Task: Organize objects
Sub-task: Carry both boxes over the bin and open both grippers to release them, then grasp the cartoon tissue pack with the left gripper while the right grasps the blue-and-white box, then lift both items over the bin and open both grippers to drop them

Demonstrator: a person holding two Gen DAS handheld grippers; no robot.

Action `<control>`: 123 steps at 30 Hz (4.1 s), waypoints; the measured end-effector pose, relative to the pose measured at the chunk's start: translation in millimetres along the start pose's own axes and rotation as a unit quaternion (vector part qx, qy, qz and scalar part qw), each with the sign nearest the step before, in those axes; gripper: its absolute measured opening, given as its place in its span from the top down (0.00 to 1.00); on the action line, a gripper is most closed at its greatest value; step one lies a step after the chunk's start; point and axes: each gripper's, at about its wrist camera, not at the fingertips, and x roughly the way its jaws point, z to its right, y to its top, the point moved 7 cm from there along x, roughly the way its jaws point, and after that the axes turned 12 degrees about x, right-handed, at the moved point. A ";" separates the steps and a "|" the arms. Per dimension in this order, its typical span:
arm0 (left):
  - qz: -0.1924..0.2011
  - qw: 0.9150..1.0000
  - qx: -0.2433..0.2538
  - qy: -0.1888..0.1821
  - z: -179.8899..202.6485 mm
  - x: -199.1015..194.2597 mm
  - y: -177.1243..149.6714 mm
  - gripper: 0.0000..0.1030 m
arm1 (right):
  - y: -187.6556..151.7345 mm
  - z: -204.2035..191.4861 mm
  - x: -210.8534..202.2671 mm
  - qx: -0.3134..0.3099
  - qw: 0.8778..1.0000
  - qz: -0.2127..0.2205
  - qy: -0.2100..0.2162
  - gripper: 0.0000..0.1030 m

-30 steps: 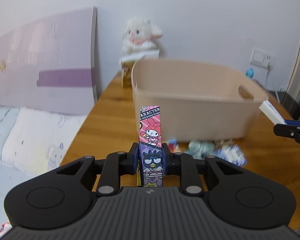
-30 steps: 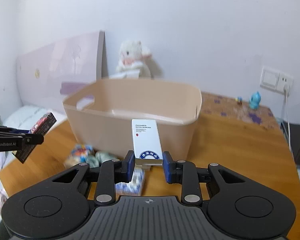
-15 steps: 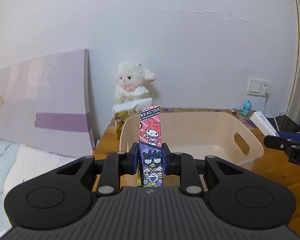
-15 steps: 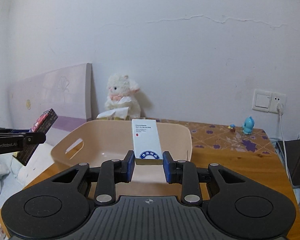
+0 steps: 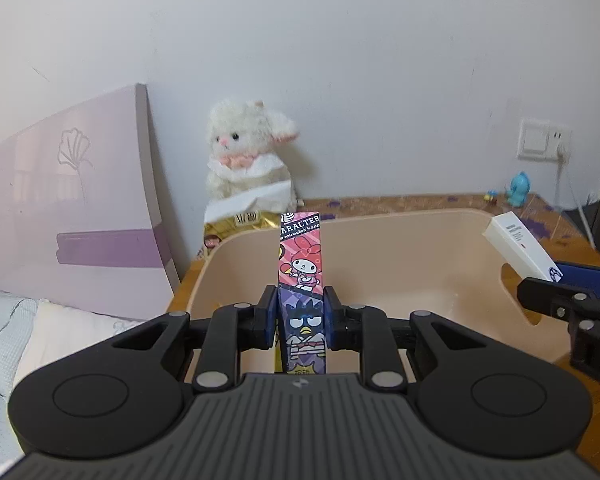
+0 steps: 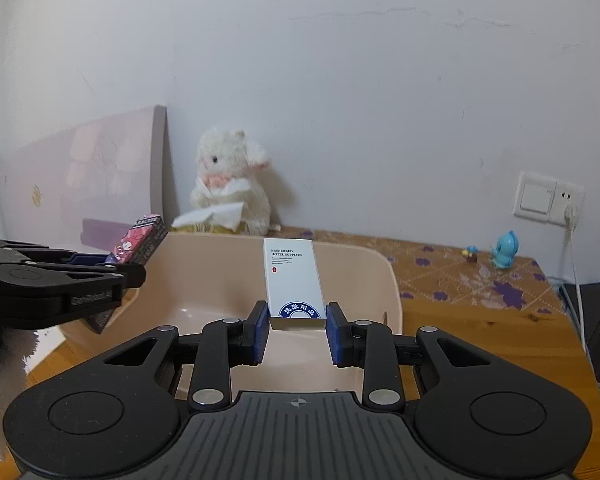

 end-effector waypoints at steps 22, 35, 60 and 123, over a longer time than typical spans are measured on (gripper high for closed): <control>0.002 1.000 0.001 0.013 -3.3 -18.4 -4.5 0.20 | -6.5 -4.6 -2.7 -0.001 1.000 -0.013 -0.020 0.00; 0.013 1.000 -0.011 0.000 -16.8 -74.6 -26.0 0.07 | -28.0 -12.8 -47.5 0.013 0.999 -0.037 0.010 0.00; -0.101 0.994 -0.027 -0.039 -2.3 -39.8 -140.2 0.07 | -133.4 -6.5 -18.3 -0.025 0.989 -0.147 -0.024 0.00; -0.108 0.990 -0.035 -0.079 -1.3 -16.5 -161.2 0.54 | -150.5 2.7 -4.2 -0.013 0.989 -0.144 -0.027 0.38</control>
